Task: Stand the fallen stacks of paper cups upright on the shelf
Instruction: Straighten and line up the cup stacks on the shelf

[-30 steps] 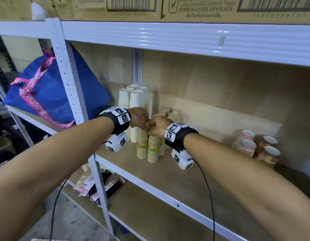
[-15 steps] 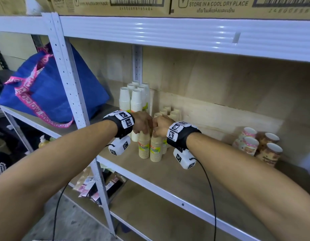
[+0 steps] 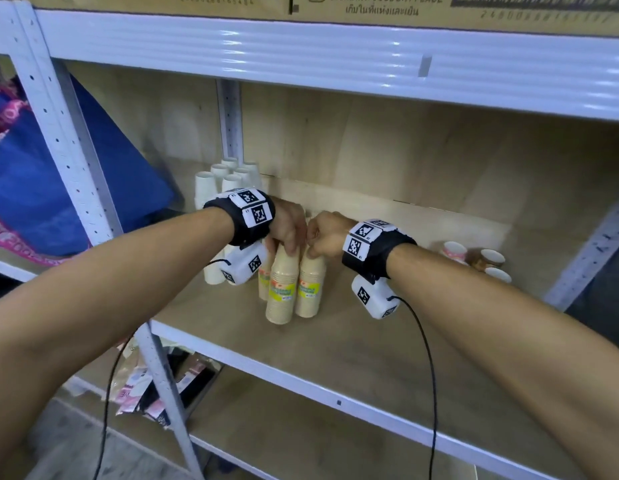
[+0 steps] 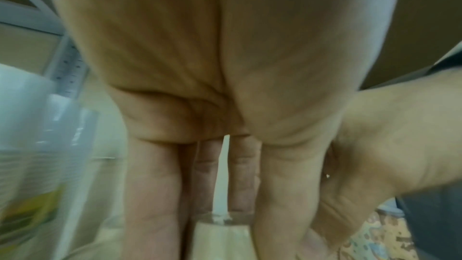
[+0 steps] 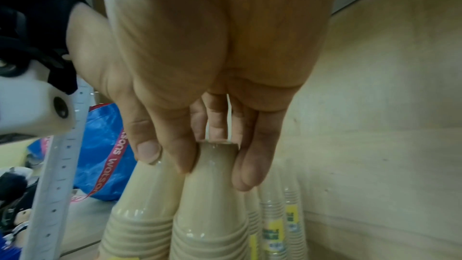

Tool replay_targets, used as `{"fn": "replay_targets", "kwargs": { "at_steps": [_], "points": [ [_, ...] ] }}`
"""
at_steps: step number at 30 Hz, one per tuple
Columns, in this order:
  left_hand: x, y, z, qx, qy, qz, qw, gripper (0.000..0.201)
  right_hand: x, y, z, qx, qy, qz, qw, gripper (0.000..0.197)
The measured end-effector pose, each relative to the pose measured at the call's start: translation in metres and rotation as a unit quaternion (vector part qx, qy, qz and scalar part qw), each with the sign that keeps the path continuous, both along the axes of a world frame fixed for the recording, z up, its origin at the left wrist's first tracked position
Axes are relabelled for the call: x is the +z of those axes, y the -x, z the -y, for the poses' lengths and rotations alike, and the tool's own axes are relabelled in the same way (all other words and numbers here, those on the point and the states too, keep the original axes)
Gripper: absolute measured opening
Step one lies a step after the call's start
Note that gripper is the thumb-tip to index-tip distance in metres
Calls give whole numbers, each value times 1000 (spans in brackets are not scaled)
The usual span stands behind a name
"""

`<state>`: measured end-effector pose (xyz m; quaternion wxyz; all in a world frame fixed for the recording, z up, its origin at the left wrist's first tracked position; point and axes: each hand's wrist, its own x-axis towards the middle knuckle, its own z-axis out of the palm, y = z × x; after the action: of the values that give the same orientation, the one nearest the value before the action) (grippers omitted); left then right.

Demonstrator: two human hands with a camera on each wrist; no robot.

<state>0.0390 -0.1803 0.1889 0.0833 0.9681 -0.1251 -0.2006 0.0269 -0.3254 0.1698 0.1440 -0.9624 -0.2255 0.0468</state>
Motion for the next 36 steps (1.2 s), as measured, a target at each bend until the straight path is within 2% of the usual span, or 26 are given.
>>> {"fn": "replay_targets", "kwargs": {
  "at_steps": [4, 9, 17, 24, 26, 29, 36],
  "points": [
    [13, -14, 34, -16, 28, 3, 999, 26, 11, -10, 36, -56, -9, 5, 998, 28],
    [19, -32, 73, -27, 49, 63, 996, 23, 14, -27, 79, -118, -14, 13, 993, 25],
    [4, -73, 117, -40, 65, 118, 990, 34, -4, -64, 129, -182, 30, 48, 982, 33],
    [-19, -119, 140, -30, 101, 137, 985, 31, -24, -101, 146, -196, 26, 58, 979, 30],
    [-23, -126, 144, -8, 84, 157, 984, 19, -27, -111, 147, -191, 23, 55, 980, 27],
    [-29, -140, 150, 0, 84, 170, 982, 32, -31, -125, 149, -189, 14, 53, 980, 25],
    [-36, -158, 159, -29, 66, 186, 980, 31, -41, -149, 150, -172, 12, 43, 984, 21]
  ]
}}
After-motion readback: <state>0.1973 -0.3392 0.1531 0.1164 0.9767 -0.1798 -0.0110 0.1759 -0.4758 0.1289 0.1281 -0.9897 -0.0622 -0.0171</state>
